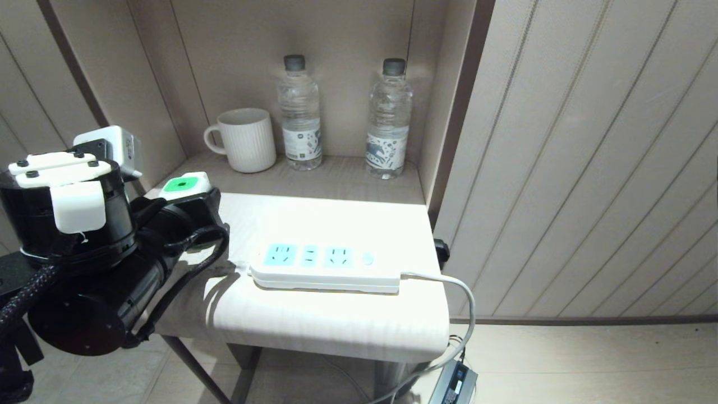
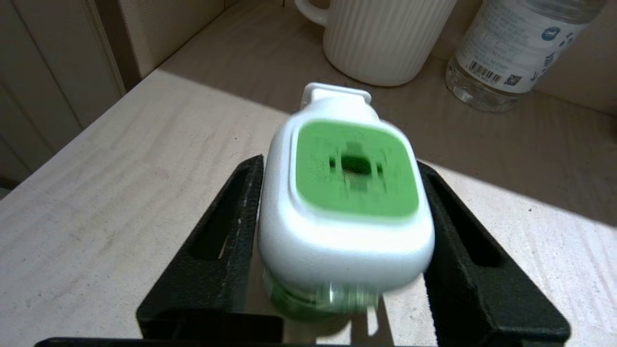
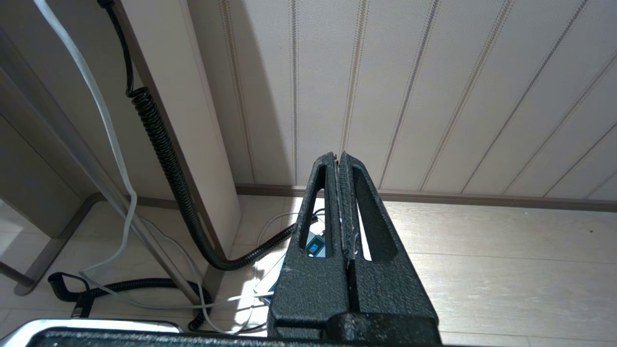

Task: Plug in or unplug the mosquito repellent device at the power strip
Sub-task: Place the mosquito repellent liquid on the table, then pick up the mosquito repellent liquid

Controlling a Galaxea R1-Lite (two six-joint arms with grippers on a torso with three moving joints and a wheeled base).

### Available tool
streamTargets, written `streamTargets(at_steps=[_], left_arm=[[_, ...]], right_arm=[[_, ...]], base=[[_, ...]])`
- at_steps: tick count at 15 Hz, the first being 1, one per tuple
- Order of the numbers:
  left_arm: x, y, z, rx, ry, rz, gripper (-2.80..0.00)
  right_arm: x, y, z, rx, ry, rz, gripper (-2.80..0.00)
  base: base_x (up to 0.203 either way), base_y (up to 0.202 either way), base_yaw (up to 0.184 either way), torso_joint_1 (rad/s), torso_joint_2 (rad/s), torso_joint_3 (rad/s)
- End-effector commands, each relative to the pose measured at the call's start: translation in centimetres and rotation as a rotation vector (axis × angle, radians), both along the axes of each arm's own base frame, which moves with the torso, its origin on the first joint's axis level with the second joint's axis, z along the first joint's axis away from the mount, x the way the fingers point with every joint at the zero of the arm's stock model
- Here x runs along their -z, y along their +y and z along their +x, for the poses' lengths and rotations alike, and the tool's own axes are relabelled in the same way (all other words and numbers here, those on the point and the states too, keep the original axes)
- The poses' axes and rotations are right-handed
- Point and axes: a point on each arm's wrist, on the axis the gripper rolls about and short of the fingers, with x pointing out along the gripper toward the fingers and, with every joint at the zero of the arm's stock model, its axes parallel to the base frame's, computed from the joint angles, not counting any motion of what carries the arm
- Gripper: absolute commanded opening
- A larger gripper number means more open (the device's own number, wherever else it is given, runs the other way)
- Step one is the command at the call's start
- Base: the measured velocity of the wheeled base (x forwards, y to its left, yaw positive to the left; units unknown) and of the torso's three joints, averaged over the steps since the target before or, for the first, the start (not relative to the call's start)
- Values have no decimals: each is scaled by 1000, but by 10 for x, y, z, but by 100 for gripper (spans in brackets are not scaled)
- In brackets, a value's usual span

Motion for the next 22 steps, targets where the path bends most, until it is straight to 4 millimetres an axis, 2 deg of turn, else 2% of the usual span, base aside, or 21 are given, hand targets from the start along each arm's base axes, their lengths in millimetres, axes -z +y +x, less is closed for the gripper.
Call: streamTargets(at_steps=[1, 6, 8, 13, 15, 16, 18, 20, 22], left_arm=[[-2, 0, 0, -5, -8, -6, 0], [-9, 4, -4, -11, -30, -20, 0], [-19, 8, -10, -32, -58, -29, 0], [-69, 22, -27, -44, -154, -34, 0], [-89, 33, -42, -46, -175, -49, 0], [-94, 38, -48, -50, -175, -49, -280], [-102, 52, -66, -64, -164, -36, -280], [-107, 77, -96, -82, -152, -18, -280], [-102, 107, -128, -153, -100, 32, -280]], right_arm=[[0, 0, 0, 0, 0, 0, -280], [0, 0, 0, 0, 0, 0, -280], [0, 0, 0, 0, 2, 0, -280], [0, 0, 0, 0, 2, 0, -280], [0, 0, 0, 0, 2, 0, -280], [0, 0, 0, 0, 0, 0, -280], [0, 0, 0, 0, 2, 0, -280], [0, 0, 0, 0, 2, 0, -280], [0, 0, 0, 0, 0, 0, -280]], base=[[0, 0, 0, 0, 0, 0], [0, 0, 0, 0, 0, 0], [0, 0, 0, 0, 0, 0], [0, 0, 0, 0, 0, 0], [0, 0, 0, 0, 0, 0], [0, 0, 0, 0, 0, 0], [0, 0, 0, 0, 0, 0], [0, 0, 0, 0, 0, 0], [0, 0, 0, 0, 0, 0]])
